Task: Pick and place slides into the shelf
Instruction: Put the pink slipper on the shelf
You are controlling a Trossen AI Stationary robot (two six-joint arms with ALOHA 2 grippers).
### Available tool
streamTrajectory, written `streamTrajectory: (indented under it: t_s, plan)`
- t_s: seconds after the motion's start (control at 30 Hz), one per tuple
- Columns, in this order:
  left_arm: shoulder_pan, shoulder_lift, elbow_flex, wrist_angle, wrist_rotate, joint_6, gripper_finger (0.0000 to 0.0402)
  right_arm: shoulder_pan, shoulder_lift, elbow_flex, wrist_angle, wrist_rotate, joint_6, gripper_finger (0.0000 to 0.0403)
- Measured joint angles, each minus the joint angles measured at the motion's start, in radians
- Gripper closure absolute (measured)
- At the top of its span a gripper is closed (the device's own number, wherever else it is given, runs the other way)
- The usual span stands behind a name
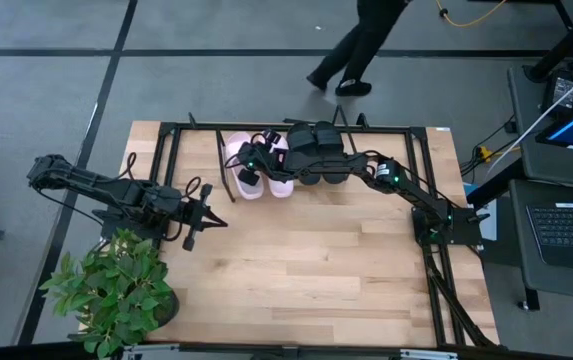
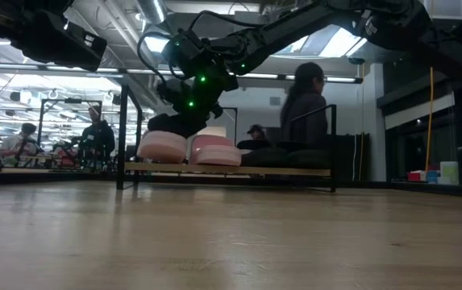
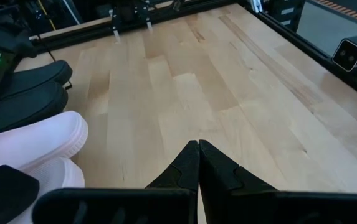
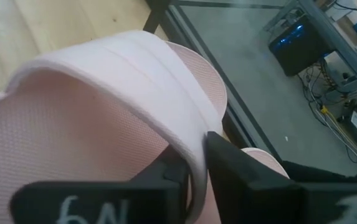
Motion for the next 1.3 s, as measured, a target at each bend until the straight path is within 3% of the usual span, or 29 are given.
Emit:
streamTrajectory:
  t_s: [0.63,0.97,1.3]
  plan:
    - [0.0,0.0,0.0,-0.003,0.0,-0.001,0.0401,0.0,0.006,-0.003,0.001,-0.005,-0.025,0.0223]
    - [0.0,0.0,0.0,-0.003,0.0,-0.002,0.0401,0.009,0.006,0.029,0.001,-0.003,-0.029,0.0207]
    - [0.0,0.0,0.0,-0.004,0.0,-0.027,0.0401,0.05,0.004,0.107,-0.124,-0.039,-0.028,0.0207]
